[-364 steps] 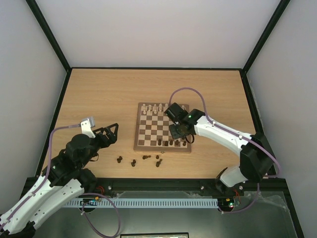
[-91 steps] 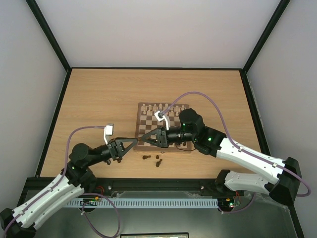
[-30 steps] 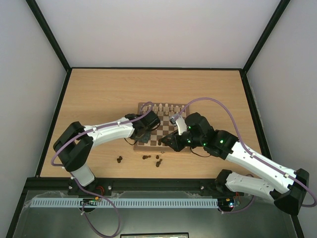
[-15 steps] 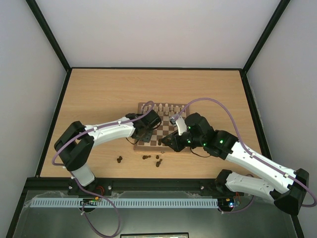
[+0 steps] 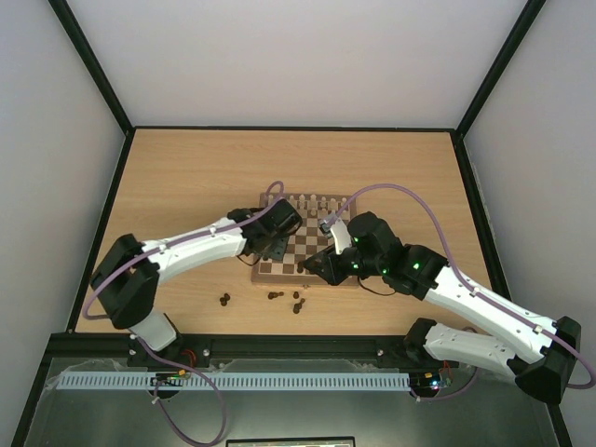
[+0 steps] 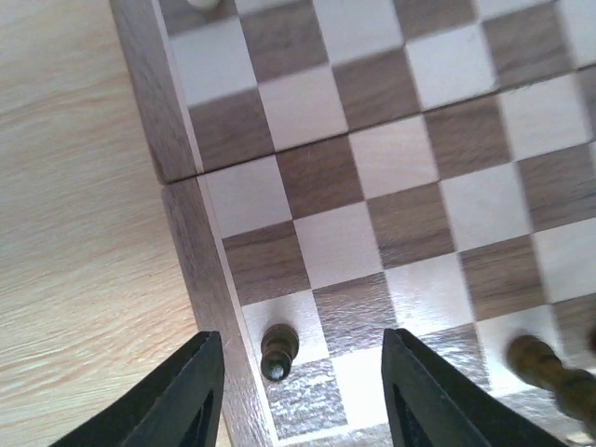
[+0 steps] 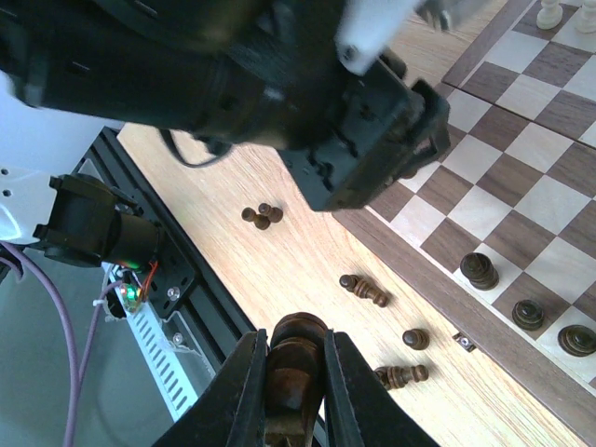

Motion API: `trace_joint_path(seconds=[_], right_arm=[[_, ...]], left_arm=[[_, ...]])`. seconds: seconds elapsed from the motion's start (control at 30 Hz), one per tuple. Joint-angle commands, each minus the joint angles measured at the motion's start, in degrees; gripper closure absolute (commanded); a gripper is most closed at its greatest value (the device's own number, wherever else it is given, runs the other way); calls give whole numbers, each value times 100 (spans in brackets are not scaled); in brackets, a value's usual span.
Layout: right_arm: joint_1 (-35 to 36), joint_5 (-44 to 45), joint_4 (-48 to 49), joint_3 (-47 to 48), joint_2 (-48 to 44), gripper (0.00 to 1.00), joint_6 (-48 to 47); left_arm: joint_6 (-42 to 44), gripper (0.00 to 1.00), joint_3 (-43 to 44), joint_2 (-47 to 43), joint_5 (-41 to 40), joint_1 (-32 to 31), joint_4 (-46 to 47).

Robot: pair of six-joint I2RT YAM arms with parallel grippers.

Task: Set up the chess pieces on the board
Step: Place the chess piece on the chessboard.

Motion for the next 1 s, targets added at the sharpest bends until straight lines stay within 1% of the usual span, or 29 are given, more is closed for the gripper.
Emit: trace_joint_path(seconds=[0.0,0.1,0.2,0.23,0.3,0.33,0.47,0.6,0.67,0.8,0.97], right_arm=[[-17,-43,-211,-8,-36,91,-96],[-19,-56,-296,115,176,91,-58],[-16,7,-431,335,541,91,54],[-18,71,-497,436,694,91,90],[-19,266,-643,655,1045,91,164],[-11,343,-698,770,1225,91,189],[61,928,-1069,1316,2066,91,335],[308,1450,-1337,1891,2932,91,489],[508,1733,-1494,2227,3391,91,548],[691,2108,-1670,2773,4126,91,654],[841,2366,-1734,3146,4929,91,691]], left_arm=[[-36,46,267,-691,-183,-31,-116],[-199,33,127,-1320,-484,4,-18],[-378,27,-246,-2173,-579,118,279],[-444,22,-379,-2459,-618,126,369],[-543,4,-606,-2972,-683,140,502],[-599,1,-698,-3205,-730,143,538],[-769,1,-1112,-4271,-853,143,746],[-764,1,-1314,-5033,-885,144,849],[-713,1,-1289,-5214,-859,143,806],[-667,1,-1263,-5420,-812,152,737],[-623,1,-1313,-5625,-759,151,780]])
